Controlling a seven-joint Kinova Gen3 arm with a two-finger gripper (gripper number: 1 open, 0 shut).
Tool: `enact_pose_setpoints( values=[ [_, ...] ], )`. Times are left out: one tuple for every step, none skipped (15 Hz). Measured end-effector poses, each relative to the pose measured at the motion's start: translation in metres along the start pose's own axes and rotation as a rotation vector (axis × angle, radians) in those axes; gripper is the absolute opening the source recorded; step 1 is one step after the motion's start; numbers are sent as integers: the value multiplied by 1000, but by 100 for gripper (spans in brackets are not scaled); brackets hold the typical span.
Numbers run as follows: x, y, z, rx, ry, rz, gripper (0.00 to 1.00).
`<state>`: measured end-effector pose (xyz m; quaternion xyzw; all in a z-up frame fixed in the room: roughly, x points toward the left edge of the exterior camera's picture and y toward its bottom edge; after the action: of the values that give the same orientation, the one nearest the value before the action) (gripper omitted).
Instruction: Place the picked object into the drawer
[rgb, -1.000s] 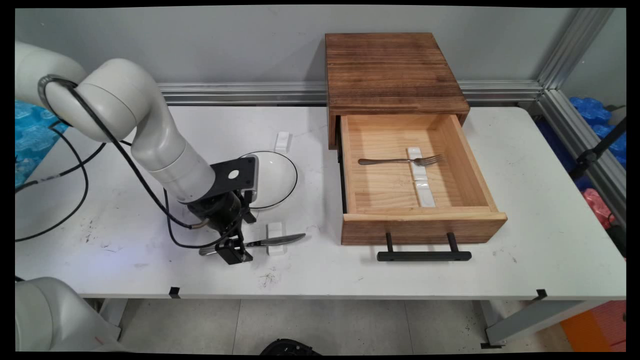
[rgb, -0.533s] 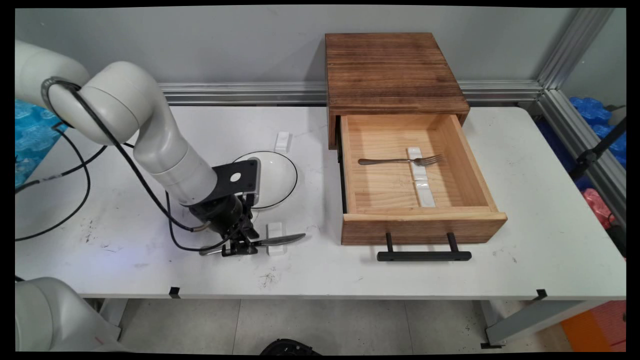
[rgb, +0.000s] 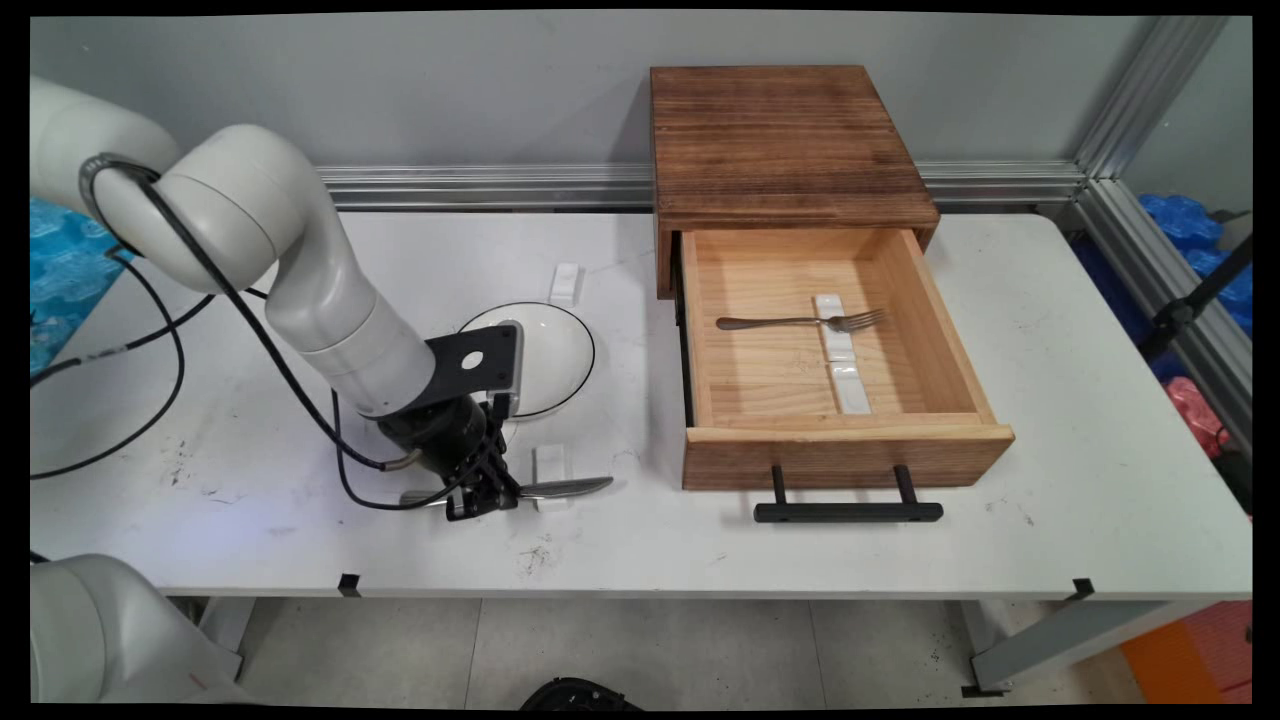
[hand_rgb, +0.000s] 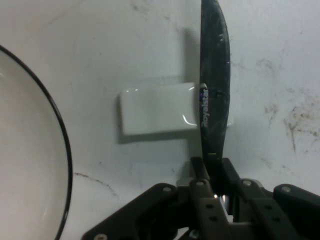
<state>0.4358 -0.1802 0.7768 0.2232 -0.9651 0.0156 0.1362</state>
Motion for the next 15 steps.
enact_pose_setpoints(
  values=[
    [1,0,-1,1,0,0,0],
    [1,0,-2,1,0,1,0],
    [2,-1,-4,4,1,-1,0],
    [4,-2,-6,6,1,-3,0],
    [6,-4,-10,11,2,-7,0],
    [8,-5,-14,15,4,-11,0],
    [11,-6,-18,16,5,-15,0],
    [13,-7,-21,16,6,-18,0],
    [16,-7,-26,14,8,-22,0],
    [19,-8,-32,12,10,-25,0],
    [24,-9,-41,9,14,-28,0],
    [27,-10,-46,5,16,-29,0],
    [33,-11,-56,-1,21,-32,0],
    [37,-13,-63,-5,25,-33,0],
    [41,-15,-70,-10,29,-33,0]
  ],
)
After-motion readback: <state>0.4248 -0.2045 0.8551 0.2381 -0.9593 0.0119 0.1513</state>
